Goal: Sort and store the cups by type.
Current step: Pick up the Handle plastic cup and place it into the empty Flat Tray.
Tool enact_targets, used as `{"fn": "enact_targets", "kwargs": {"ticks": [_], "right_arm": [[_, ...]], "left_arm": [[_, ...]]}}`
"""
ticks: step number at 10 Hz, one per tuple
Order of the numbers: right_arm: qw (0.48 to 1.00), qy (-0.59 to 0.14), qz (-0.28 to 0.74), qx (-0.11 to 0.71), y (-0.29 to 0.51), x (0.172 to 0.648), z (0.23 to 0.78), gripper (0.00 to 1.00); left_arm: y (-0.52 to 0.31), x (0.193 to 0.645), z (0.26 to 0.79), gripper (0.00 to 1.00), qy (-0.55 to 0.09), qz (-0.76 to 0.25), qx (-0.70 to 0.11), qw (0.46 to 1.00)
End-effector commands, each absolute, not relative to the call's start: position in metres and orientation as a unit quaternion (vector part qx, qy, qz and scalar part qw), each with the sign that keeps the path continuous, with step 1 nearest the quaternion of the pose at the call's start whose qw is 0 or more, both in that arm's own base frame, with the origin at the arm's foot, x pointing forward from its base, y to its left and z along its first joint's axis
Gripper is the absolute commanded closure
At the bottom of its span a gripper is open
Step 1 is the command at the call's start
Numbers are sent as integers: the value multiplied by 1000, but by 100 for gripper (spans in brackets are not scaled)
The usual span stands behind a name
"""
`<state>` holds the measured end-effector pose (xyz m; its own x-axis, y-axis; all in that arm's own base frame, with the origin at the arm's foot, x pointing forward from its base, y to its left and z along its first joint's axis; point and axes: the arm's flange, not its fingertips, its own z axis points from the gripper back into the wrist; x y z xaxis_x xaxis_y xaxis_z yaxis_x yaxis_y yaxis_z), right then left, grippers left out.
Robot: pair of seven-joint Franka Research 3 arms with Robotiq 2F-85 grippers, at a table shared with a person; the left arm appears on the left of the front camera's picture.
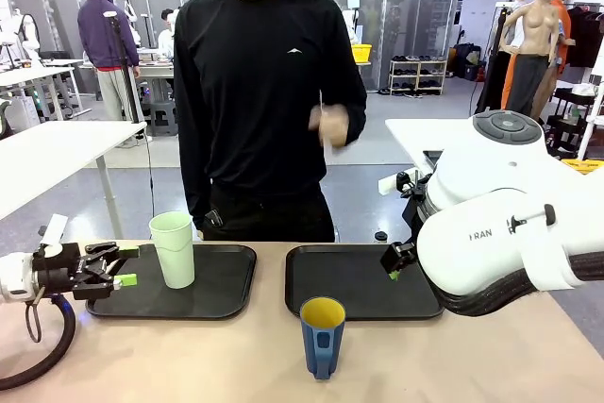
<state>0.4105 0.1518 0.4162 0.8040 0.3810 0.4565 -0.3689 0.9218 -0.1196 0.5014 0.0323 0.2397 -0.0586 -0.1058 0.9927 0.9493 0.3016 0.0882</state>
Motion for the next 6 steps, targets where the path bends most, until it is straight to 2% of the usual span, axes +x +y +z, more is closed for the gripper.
{"fn": "enact_targets", "kwargs": {"ticks": [1, 2, 6], "right_arm": [[950, -243, 197, -12, 152, 411, 416, 0], [950, -243, 197, -12, 152, 411, 416, 0], [950, -243, 197, -12, 152, 411, 416, 0]], "left_arm": [[32, 503, 240, 0, -565, -459, -373, 575], [32, 501, 240, 0, -565, -458, -373, 576], [53, 466, 275, 0, -495, -535, -279, 625]]}}
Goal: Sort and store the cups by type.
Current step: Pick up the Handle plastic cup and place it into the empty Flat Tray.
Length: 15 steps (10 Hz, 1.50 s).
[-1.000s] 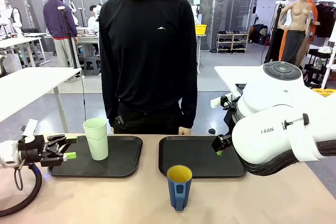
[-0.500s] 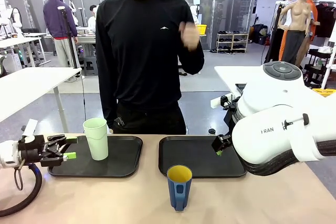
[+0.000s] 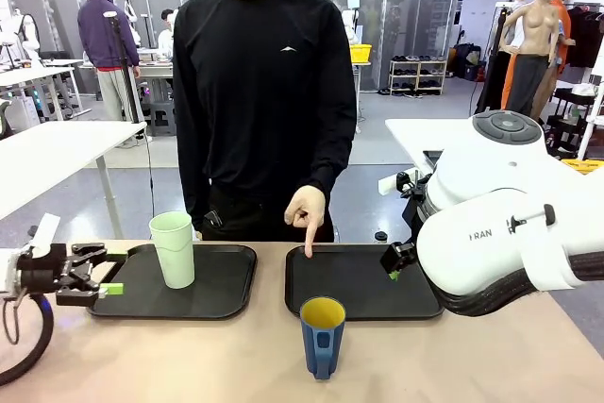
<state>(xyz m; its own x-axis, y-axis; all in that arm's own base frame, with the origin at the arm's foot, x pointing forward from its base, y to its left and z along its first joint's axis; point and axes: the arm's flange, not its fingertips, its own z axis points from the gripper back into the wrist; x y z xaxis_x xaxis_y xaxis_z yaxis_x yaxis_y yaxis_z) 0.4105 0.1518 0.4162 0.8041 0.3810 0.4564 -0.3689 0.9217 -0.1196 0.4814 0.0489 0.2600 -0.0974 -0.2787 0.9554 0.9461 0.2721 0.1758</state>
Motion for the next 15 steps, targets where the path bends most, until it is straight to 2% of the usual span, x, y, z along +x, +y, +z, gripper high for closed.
{"fn": "enact_targets", "kwargs": {"ticks": [1, 4, 9, 10, 15], "right_arm": [[950, -243, 197, -12, 152, 411, 416, 0], [950, -243, 197, -12, 152, 411, 416, 0], [950, -243, 197, -12, 152, 411, 416, 0], [950, -243, 197, -12, 152, 411, 416, 0], [950, -243, 197, -12, 152, 411, 416, 0]], "left_arm": [[56, 459, 282, 0, -488, -548, -265, 626], [64, 441, 296, 0, -426, -583, -197, 663], [76, 438, 295, 0, -379, -593, -183, 686], [77, 441, 289, 0, -419, -590, -196, 662], [77, 441, 289, 0, -419, -590, -196, 662]]}}
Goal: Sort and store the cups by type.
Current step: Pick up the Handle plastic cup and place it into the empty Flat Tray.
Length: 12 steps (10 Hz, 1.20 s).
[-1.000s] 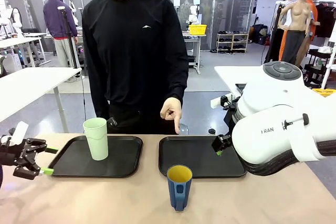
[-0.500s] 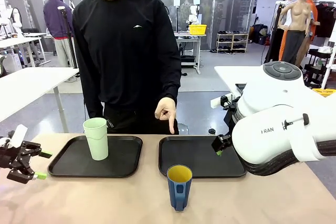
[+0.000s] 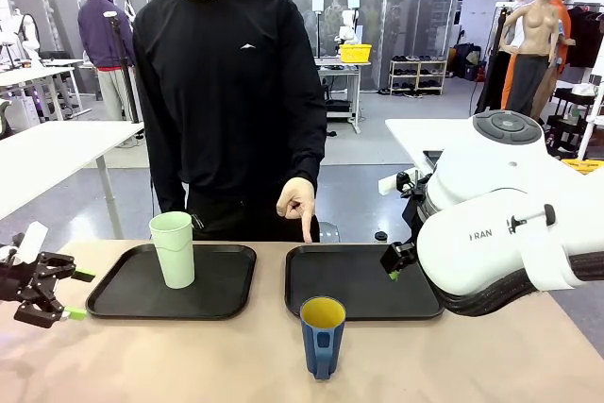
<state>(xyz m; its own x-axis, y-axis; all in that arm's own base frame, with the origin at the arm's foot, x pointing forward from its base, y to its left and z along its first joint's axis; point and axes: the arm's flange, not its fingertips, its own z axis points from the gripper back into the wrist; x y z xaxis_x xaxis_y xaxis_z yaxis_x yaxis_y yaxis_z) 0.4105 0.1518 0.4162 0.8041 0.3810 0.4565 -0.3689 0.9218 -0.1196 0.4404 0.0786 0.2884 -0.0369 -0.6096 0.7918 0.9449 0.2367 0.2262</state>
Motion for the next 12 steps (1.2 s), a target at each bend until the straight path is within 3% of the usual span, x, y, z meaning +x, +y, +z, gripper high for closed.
{"fn": "enact_targets", "kwargs": {"ticks": [1, 4, 6, 12], "right_arm": [[950, -243, 197, -12, 152, 411, 416, 0], [946, -249, 205, -21, 155, 402, 417, 0], [916, -259, 305, -9, 148, 379, 415, 0], [867, -165, 467, -53, 125, 351, 400, 0]], "left_arm": [[77, 441, 289, 0, -419, -590, -196, 662], [77, 441, 289, 0, -419, -590, -196, 662], [77, 441, 289, 0, -419, -590, -196, 662], [77, 441, 289, 0, -419, -590, -196, 662]]}}
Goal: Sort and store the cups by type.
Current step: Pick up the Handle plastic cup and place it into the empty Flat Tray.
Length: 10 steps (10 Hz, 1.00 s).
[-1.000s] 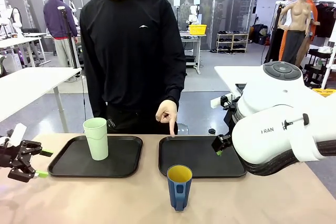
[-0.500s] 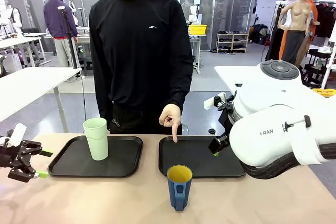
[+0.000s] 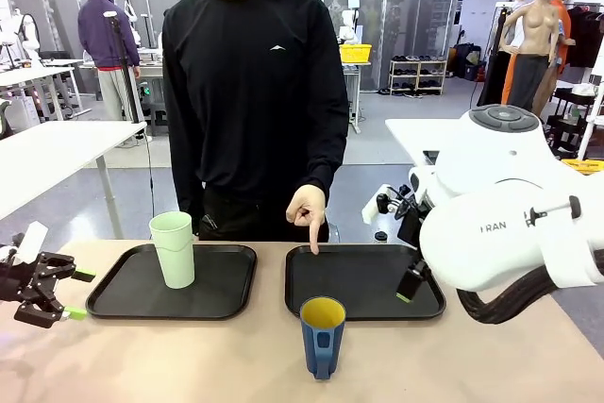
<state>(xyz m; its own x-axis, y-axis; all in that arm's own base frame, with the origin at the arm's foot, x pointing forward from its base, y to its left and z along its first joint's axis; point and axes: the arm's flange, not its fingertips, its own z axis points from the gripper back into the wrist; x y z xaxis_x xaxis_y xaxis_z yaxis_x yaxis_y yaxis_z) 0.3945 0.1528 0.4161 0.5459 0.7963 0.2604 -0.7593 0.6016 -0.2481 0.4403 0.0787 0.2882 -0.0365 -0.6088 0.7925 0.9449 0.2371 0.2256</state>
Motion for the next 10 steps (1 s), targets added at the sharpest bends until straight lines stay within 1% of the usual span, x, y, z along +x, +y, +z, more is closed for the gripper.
{"fn": "enact_targets", "kwargs": {"ticks": [1, 3, 4, 5, 9, 10], "right_arm": [[860, -151, 485, -52, 120, 347, 395, 0], [850, -139, 506, -52, 108, 338, 377, 0], [857, -138, 495, -49, 104, 341, 371, 0], [860, -137, 489, -57, 139, 394, 409, 0], [858, -134, 493, -57, 136, 395, 407, 0], [834, -124, 531, -79, 124, 399, 393, 0]], "left_arm": [[77, 441, 289, 0, -419, -590, -196, 662], [77, 441, 289, 0, -419, -590, -196, 662], [77, 441, 289, 0, -419, -590, -196, 662], [77, 441, 289, 0, -419, -590, -196, 662], [77, 441, 289, 0, -419, -590, -196, 662], [77, 441, 289, 0, -419, -590, -196, 662]]}}
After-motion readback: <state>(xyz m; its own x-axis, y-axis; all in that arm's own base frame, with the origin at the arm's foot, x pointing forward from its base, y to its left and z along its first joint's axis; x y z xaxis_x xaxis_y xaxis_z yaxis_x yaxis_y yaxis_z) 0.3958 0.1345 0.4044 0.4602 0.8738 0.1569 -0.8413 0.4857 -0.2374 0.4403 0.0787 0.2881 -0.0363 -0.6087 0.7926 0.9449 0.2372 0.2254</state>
